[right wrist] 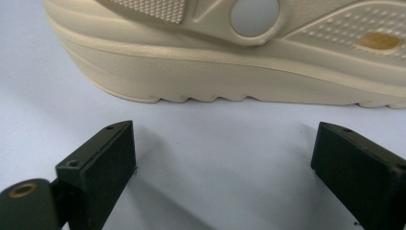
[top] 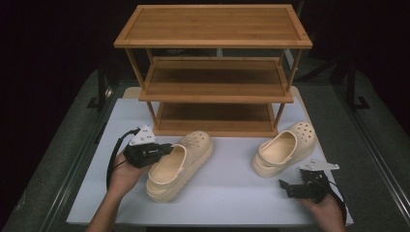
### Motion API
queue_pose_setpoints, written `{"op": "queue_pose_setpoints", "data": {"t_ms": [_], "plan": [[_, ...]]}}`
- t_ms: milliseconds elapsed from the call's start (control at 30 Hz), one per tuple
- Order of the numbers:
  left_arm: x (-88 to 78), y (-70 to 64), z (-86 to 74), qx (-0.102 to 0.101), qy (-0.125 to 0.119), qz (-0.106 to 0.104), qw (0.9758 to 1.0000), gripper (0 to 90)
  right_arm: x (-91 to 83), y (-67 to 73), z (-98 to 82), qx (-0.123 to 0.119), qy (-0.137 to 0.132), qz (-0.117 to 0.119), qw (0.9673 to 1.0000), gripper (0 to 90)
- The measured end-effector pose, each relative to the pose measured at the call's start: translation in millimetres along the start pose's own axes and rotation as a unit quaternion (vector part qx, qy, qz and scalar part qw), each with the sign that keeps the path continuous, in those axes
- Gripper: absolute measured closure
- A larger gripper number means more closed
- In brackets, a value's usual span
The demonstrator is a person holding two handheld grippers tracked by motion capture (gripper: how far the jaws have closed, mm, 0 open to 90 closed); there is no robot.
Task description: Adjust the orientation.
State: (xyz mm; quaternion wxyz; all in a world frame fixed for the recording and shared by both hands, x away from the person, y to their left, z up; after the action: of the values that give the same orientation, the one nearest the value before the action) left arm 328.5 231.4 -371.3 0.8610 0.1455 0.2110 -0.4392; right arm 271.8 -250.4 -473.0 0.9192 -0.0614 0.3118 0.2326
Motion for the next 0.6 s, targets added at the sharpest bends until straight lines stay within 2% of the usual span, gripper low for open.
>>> {"op": "queue_pose_setpoints", "data": {"t_ms": [200,533,600], "plan": [[-15.8,13.9,-11.0,-0.006,-0.006,0.012,0.9999,84.0,0.0,0.0,0.0,0.000,0.000,0.000,1.0000,7.5],[-39.5,39.7,-39.7,-0.024,0.007,0.045,0.9987,84.0,0.1,0.1,0.1,0.001,0.000,0.000,1.0000,7.6],[-41.1,41.6,-41.3,-0.028,0.008,0.047,0.9985,83.9,0.0,0.1,0.0,0.001,0.000,0.000,1.0000,7.5]]}}
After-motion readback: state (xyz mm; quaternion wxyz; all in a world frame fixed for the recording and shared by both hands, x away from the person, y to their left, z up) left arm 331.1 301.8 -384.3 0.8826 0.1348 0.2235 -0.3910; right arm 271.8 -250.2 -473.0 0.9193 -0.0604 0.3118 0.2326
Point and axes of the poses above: each handheld gripper's, and its own axes: x roughly forward along the jaws, z roughly out of its top, y roughly to its left, the point moved 2 cm from there along x, roughly forward along the jaws, and after that the axes turned 8 degrees about -y, right-handed, at the moved point
